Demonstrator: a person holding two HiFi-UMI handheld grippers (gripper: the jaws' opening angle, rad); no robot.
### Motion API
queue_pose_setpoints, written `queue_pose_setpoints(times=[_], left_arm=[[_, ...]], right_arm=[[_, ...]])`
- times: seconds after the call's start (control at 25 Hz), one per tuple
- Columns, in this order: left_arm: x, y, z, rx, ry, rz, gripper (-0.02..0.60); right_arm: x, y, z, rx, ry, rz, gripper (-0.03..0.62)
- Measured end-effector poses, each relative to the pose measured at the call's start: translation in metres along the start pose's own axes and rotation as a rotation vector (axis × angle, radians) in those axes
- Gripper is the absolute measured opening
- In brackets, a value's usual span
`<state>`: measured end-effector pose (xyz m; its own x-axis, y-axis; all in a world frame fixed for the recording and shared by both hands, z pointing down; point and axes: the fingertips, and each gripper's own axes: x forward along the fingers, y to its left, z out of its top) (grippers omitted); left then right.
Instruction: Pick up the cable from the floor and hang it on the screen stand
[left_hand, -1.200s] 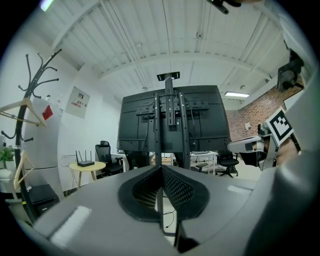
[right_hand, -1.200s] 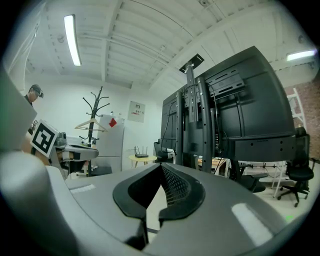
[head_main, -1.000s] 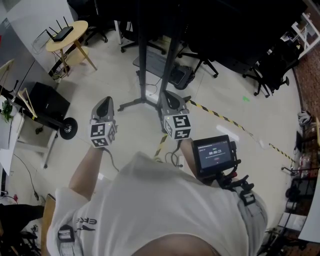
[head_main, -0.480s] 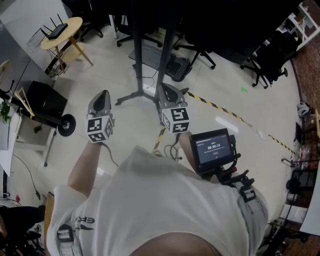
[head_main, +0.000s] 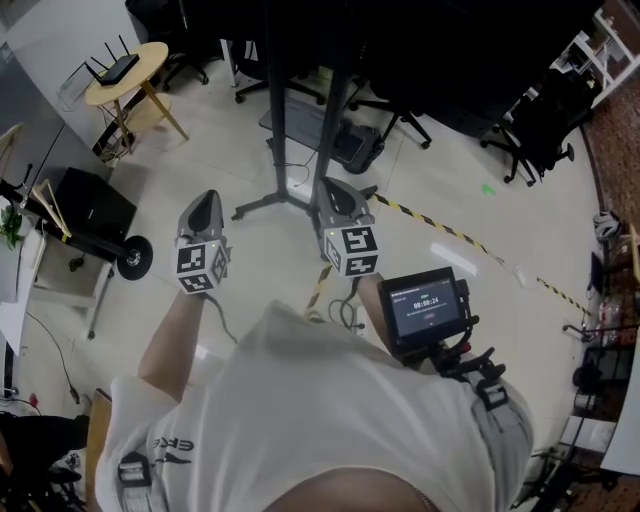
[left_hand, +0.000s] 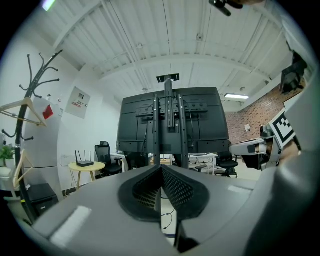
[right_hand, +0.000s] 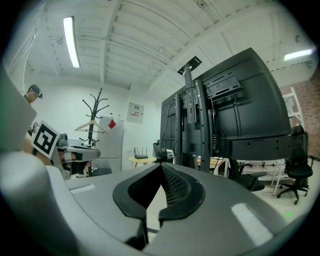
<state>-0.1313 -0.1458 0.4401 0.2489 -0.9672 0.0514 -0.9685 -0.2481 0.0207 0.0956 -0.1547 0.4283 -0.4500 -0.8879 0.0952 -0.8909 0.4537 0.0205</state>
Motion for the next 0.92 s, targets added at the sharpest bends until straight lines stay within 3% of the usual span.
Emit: queue_pose_setpoints(times=[0.92], left_arm=[[0.0034,0.0024,0.0073,-0.013,-0.017,0.018,0.003]], right_arm=[[0.0055,0.0006,0.0094,-0.012,-0.016,0.011,0.012]])
